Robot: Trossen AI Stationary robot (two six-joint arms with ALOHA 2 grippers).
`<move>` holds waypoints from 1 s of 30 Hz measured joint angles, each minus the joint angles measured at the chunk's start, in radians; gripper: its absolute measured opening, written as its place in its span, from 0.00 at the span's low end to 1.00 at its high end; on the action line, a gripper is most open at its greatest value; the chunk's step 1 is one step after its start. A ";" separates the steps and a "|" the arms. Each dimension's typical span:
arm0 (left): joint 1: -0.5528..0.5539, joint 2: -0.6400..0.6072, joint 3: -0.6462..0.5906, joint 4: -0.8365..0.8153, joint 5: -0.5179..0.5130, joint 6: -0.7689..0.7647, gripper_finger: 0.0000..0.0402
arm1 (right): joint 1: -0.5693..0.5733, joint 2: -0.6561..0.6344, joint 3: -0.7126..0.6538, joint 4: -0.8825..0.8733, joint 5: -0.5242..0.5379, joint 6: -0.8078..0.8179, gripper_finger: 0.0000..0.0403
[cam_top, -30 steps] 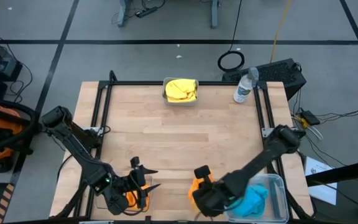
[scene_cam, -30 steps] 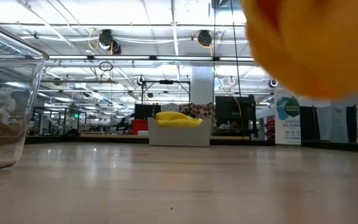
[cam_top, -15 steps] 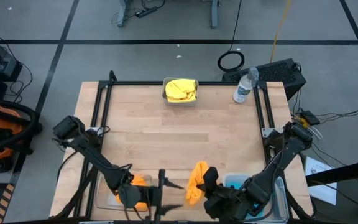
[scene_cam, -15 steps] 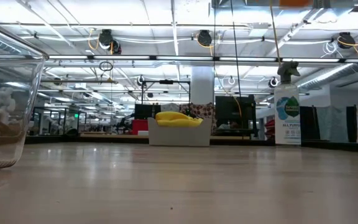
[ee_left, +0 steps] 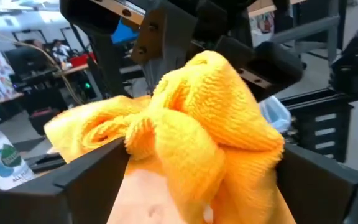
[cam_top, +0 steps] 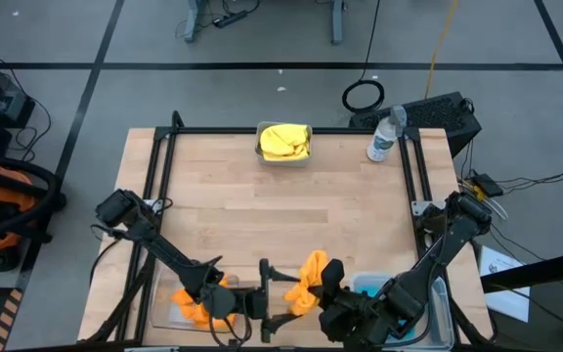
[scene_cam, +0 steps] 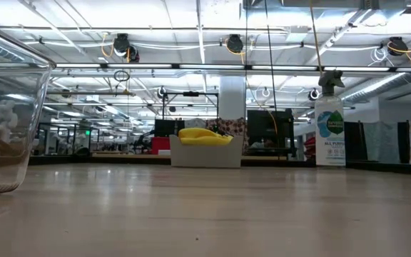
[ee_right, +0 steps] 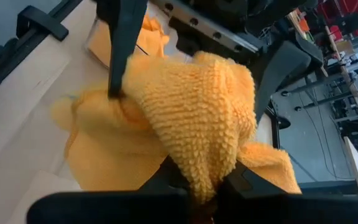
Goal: Sort microfiber towel by color & place in baskets
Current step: Put the orange microfiber cloth into the left transparent bin
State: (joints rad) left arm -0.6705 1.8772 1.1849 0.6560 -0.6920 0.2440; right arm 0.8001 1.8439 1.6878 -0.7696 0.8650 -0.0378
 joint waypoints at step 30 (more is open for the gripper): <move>-0.049 0.027 -0.001 0.038 0.035 0.164 0.06 | -0.005 0.000 0.000 -0.014 -0.164 0.308 0.59</move>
State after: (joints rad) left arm -0.7197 1.9045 1.1839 0.6941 -0.6571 0.4076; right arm 0.7951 1.8439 1.6876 -0.7838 0.7012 0.2705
